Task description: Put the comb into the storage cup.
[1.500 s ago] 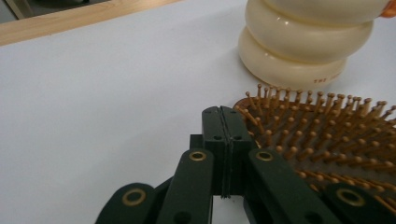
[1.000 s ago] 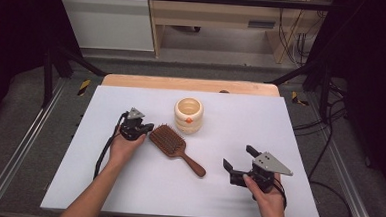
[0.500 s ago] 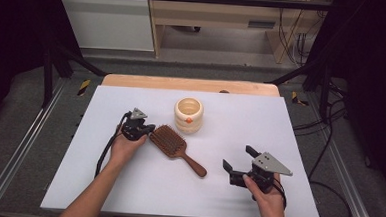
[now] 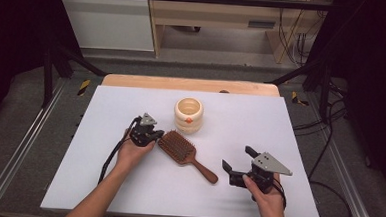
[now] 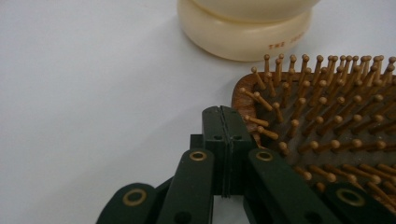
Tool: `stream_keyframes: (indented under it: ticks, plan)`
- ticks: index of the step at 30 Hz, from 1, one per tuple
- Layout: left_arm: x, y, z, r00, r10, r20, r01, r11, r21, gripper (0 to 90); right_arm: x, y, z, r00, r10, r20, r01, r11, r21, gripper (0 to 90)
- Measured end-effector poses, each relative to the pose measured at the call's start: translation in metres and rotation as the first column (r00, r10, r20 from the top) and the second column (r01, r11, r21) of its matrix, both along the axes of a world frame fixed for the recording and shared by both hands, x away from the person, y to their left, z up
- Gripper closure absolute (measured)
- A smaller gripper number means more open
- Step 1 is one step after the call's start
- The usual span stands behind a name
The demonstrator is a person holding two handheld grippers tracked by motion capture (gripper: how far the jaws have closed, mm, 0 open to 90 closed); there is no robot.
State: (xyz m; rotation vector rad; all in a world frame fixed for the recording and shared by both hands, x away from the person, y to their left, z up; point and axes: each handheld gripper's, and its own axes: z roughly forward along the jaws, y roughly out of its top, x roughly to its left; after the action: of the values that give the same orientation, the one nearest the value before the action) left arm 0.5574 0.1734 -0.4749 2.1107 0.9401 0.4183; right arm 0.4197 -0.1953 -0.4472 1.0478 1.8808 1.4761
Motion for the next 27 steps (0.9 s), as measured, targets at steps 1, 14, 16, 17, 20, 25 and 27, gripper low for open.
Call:
stream_keyframes:
  ticks: [1, 14, 16, 17, 20, 25, 27]
  plan:
    - [0.0, 0.0, 0.0, 1.0, 0.0, 0.0, 0.0, 1.0, 0.0, 90.0, 0.0, 0.0, 0.0, 1.0, 0.0, 0.0, 0.0, 1.0, 0.0, 5.8]
    - [-0.015, -0.031, -0.001, 0.9974, -0.072, -0.008, 0.072, 0.9973, -0.011, 90.0, -0.001, 0.0, 0.001, 1.0, 0.002, -0.008, -0.002, 1.0, 0.003, 5.5]
    - [-0.017, -0.035, -0.002, 0.9965, -0.083, -0.01, 0.083, 0.9965, -0.015, 90.0, -0.001, -0.001, 0.002, 1.0, 0.003, -0.009, -0.003, 1.0, 0.002, 5.4]
    - [-0.017, -0.035, -0.002, 0.9965, -0.083, -0.01, 0.083, 0.9965, -0.015, 90.0, -0.001, -0.001, 0.002, 0.9999, 0.002, -0.01, -0.002, 1.0, 0.002, 5.4]
    - [-0.02, -0.042, -0.002, 0.9956, -0.093, -0.011, 0.093, 0.9955, -0.02, 90.0, 0.0, -0.002, 0.002, 0.9999, 0.002, -0.015, -0.002, 1.0, 0.001, 5.3]
    - [-0.025, -0.049, -0.002, 0.9935, -0.113, -0.014, 0.113, 0.9934, -0.02, 90.0, -0.001, -0.003, 0.003, 0.9998, -0.001, -0.021, 0.001, 1.0, 0.001, 5.2]
    - [-0.027, -0.051, -0.002, 0.9929, -0.118, -0.014, 0.118, 0.9928, -0.021, 90.0, 0.0, -0.004, 0.003, 0.9997, -0.003, -0.024, 0.003, 1.0, 0.003, 5.2]
